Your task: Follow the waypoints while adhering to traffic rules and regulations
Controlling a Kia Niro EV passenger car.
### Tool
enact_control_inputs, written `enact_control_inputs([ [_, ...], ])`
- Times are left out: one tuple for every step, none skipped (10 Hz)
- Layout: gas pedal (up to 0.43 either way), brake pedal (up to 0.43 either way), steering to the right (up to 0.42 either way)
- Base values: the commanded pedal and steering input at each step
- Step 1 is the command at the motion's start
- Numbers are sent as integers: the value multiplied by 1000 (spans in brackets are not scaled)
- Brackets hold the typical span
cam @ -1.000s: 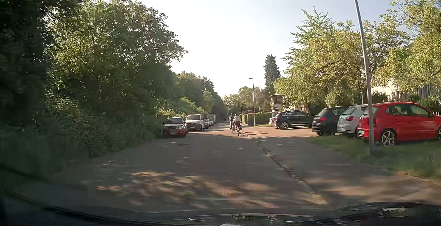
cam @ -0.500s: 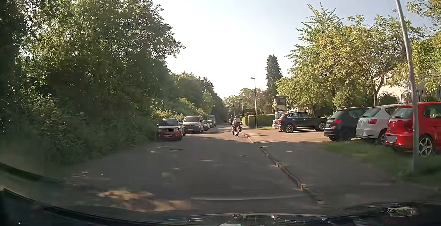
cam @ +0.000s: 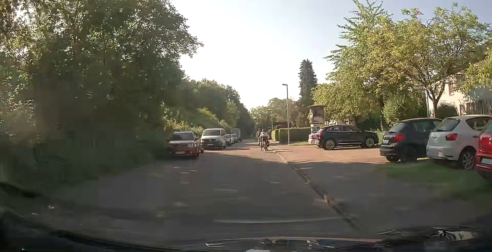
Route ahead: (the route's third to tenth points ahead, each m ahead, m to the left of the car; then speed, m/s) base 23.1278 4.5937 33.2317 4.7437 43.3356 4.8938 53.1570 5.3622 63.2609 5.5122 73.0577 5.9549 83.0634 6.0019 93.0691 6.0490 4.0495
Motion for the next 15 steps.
enact_control_inputs([
  [59,0,-14],
  [59,0,-16],
  [59,0,-16],
  [59,0,-13],
  [59,0,-10],
  [59,0,-10],
  [59,0,-12],
  [59,0,-13],
  [59,0,-13],
  [59,0,-12],
  [59,0,-9],
  [59,0,-7],
  [59,0,-7],
  [59,0,-7],
  [59,0,-4],
])
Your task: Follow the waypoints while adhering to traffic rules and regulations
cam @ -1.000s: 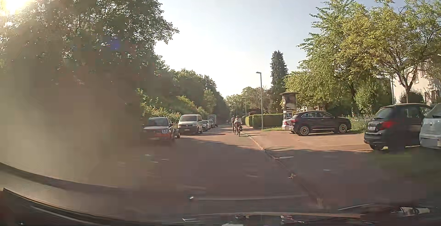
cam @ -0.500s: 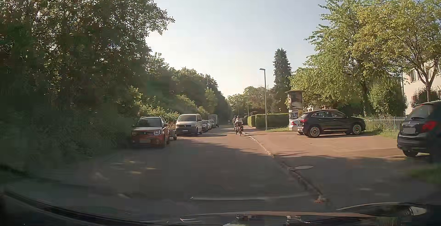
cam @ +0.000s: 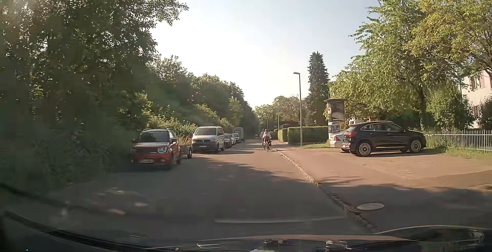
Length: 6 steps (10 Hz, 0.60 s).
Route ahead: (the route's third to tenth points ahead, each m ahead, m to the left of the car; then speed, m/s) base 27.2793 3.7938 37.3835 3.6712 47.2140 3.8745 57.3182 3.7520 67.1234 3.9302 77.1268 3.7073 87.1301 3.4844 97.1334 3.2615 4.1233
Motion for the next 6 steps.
enact_control_inputs([
  [59,0,-1],
  [59,0,2],
  [59,0,1],
  [59,0,-2],
  [59,0,-3],
  [59,0,2],
])
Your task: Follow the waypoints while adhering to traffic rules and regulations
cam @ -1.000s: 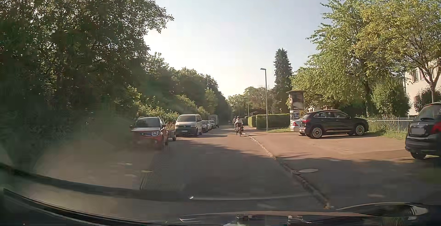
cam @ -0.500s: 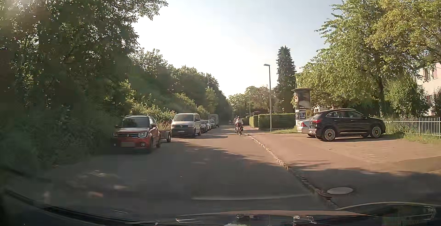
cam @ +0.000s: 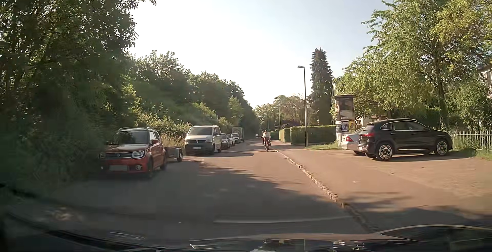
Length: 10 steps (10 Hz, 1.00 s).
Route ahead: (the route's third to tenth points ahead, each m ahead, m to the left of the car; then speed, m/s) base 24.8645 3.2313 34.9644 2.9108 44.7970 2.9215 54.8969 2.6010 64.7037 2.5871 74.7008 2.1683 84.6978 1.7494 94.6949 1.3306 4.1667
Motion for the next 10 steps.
enact_control_inputs([
  [59,0,8],
  [59,0,12],
  [59,0,8],
  [67,0,0],
  [67,0,-3],
  [67,0,0],
  [67,0,4],
  [67,0,4],
  [67,0,-1],
  [79,0,-5],
])
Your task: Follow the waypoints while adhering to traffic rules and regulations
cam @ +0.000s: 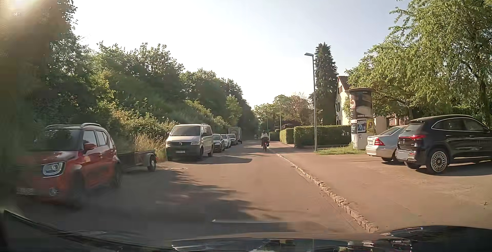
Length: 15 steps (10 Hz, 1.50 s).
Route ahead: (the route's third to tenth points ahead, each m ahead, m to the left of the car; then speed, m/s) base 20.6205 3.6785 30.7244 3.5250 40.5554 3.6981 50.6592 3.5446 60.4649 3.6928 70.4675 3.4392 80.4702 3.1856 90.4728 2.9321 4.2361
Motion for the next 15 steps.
enact_control_inputs([
  [87,0,-5],
  [87,0,-4],
  [87,0,-4],
  [87,0,-6],
  [87,0,-8],
  [87,0,-8],
  [87,0,-8],
  [87,0,-8],
  [87,0,-8],
  [87,0,-8],
  [87,0,-7],
  [87,0,-6],
  [87,0,-6],
  [87,0,-6],
  [87,0,-4],
])
